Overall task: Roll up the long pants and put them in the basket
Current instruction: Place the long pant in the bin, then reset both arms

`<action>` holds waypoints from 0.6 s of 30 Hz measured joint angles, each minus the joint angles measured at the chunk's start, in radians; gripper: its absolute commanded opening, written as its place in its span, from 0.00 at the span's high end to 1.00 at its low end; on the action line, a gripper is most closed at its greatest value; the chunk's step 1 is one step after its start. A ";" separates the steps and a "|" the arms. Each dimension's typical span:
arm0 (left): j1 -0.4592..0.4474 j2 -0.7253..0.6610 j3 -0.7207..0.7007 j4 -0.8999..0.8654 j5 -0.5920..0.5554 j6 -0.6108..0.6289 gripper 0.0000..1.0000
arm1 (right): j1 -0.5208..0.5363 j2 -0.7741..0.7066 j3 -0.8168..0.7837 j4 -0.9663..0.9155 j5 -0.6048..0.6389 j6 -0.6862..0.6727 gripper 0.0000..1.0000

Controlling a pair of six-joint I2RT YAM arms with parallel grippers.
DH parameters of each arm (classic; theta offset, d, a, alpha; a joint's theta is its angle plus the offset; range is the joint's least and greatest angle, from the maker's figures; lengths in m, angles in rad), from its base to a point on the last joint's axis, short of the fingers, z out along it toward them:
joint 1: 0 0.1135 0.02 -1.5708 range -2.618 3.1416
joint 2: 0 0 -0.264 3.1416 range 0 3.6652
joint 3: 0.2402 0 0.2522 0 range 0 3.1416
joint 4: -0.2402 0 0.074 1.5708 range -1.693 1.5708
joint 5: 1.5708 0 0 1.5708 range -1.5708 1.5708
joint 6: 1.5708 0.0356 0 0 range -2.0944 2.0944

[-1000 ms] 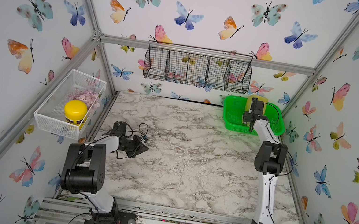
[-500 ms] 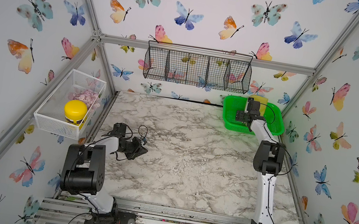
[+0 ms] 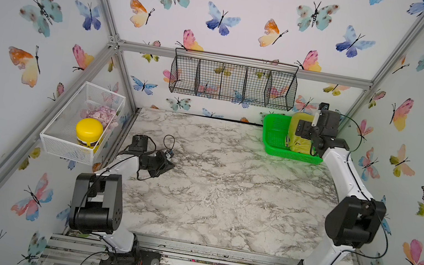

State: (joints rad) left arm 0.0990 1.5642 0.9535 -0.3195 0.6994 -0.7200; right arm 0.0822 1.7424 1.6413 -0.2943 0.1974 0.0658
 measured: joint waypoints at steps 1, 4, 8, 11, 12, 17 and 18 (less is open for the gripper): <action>0.000 -0.002 0.017 -0.011 -0.008 0.011 0.90 | 0.000 -0.077 -0.091 0.038 -0.031 0.018 0.01; -0.003 -0.020 0.076 -0.065 -0.072 0.050 0.92 | -0.003 -0.279 -0.410 0.180 -0.190 0.058 0.01; -0.018 -0.140 0.078 -0.102 -0.224 0.067 0.91 | 0.004 -0.459 -0.865 0.364 -0.378 0.084 0.01; -0.041 -0.259 0.067 -0.119 -0.364 0.089 0.90 | 0.012 -0.585 -1.119 0.440 -0.388 0.043 0.01; -0.046 -0.292 0.067 -0.124 -0.398 0.098 0.89 | 0.011 -0.630 -1.186 0.470 -0.383 0.018 0.01; -0.055 -0.405 0.018 -0.119 -0.547 0.146 0.02 | 0.011 -0.739 -1.445 0.781 -0.360 -0.091 0.01; -0.055 -0.426 0.002 -0.119 -0.559 0.153 0.02 | 0.011 -0.736 -1.486 0.854 -0.350 -0.100 0.01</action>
State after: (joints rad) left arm 0.0437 1.1385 0.9558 -0.4385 0.1402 -0.5667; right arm 0.0933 1.0061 0.1551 0.5598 -0.1528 -0.0341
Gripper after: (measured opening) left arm 0.487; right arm 0.987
